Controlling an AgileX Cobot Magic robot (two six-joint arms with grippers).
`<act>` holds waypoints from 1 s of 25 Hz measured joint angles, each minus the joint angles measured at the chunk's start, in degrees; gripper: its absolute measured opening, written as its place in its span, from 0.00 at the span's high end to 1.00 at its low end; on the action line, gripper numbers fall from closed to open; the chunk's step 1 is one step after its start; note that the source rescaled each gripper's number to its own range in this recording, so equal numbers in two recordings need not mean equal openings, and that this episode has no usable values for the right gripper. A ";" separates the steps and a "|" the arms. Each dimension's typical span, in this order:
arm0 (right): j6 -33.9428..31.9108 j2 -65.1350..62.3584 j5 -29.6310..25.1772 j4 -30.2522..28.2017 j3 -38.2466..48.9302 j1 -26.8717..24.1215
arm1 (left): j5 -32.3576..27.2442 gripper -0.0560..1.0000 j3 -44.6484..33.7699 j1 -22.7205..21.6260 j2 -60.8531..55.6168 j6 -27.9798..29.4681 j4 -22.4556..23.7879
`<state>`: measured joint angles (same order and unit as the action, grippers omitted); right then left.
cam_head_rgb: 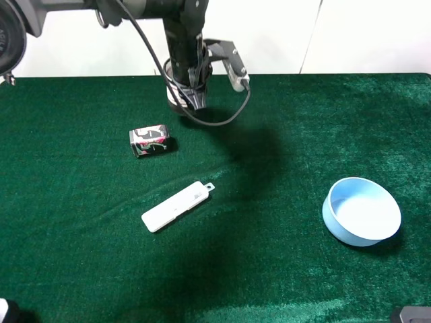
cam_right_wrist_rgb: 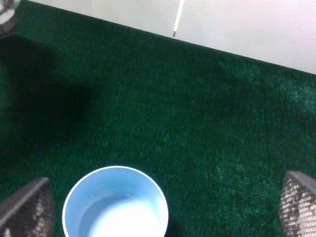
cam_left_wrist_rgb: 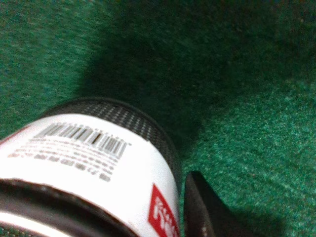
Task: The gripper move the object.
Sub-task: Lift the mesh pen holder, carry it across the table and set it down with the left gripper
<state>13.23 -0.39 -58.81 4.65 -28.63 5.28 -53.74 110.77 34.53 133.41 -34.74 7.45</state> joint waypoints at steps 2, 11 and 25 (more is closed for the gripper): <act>0.00 0.00 0.00 0.00 0.00 0.00 | -1.71 0.95 2.17 0.08 0.00 0.00 0.06; 0.00 0.00 0.00 0.00 0.00 0.00 | -6.70 0.95 9.59 6.35 0.00 0.41 -0.19; 0.00 0.00 0.00 0.00 0.00 0.00 | -8.84 0.95 9.75 20.70 0.00 2.95 -5.28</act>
<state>13.23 -0.39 -58.81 4.65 -28.63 5.28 -62.58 120.53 55.23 133.41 -31.79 2.17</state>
